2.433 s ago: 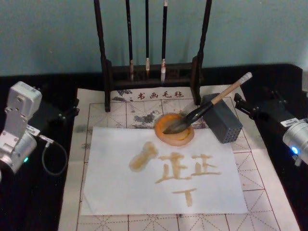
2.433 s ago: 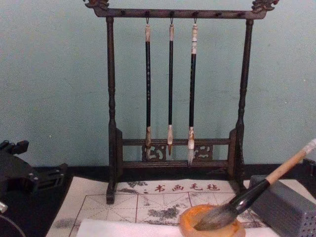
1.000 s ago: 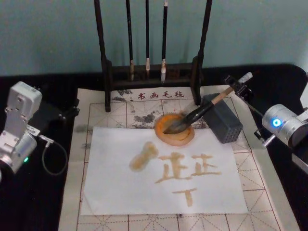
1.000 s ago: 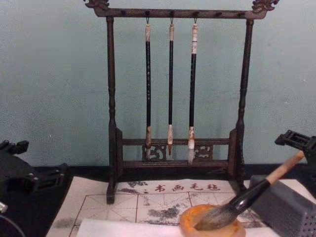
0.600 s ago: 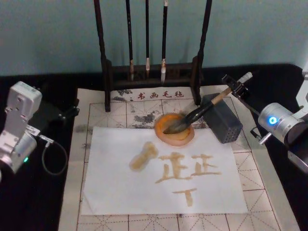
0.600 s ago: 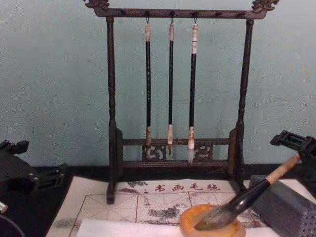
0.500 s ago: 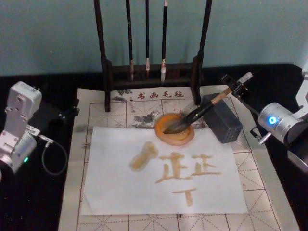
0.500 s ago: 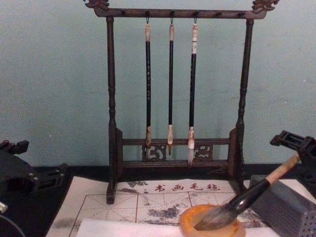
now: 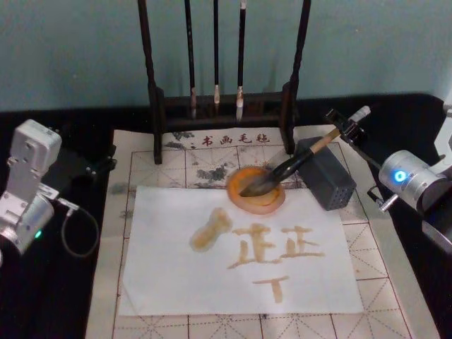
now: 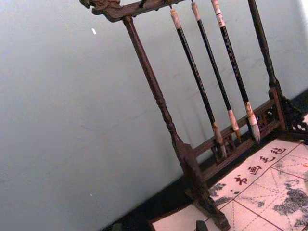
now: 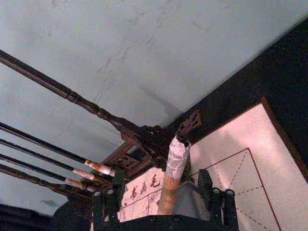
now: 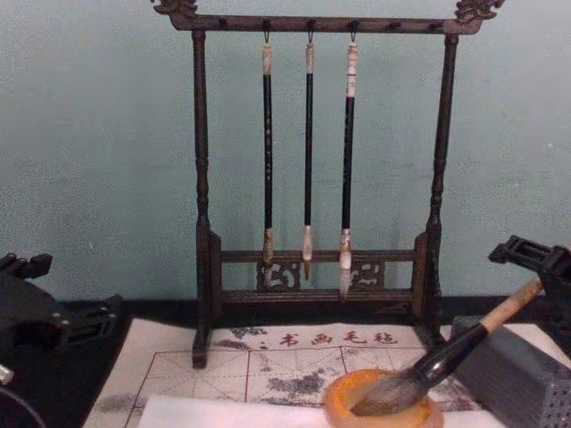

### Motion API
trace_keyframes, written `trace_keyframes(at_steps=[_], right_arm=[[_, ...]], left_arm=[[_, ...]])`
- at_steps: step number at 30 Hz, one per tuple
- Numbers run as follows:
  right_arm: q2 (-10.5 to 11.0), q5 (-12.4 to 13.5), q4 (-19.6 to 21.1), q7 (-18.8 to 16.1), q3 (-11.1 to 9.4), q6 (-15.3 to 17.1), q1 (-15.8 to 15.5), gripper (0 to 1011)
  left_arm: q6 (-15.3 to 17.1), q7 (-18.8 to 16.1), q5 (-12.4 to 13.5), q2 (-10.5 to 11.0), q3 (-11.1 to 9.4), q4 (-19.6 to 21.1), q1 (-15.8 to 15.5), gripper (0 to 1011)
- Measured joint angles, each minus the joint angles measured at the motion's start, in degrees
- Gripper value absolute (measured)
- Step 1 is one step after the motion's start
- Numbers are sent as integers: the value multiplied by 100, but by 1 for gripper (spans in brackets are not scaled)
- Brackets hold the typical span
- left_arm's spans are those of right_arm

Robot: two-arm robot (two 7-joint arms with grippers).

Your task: Pick up the brush from the inkstone, write on the paper, then place the brush back to its original position.

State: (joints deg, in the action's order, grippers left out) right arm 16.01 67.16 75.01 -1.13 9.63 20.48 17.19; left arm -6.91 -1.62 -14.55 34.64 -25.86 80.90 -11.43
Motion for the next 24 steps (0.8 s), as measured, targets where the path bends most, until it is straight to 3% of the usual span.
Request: trace_keyframes(at_steps=[7, 17, 24], right_arm=[[0, -6, 3, -4, -4, 0, -3, 857], [0, -12, 8, -10, -9, 0, -7, 579], [0, -15, 9, -10, -9, 0, -7, 316]], left_arm=[[0, 0, 0, 0, 0, 0, 0, 1001], [0, 0, 0, 0, 0, 0, 0, 1001], [0, 0, 0, 0, 0, 0, 0, 1001]])
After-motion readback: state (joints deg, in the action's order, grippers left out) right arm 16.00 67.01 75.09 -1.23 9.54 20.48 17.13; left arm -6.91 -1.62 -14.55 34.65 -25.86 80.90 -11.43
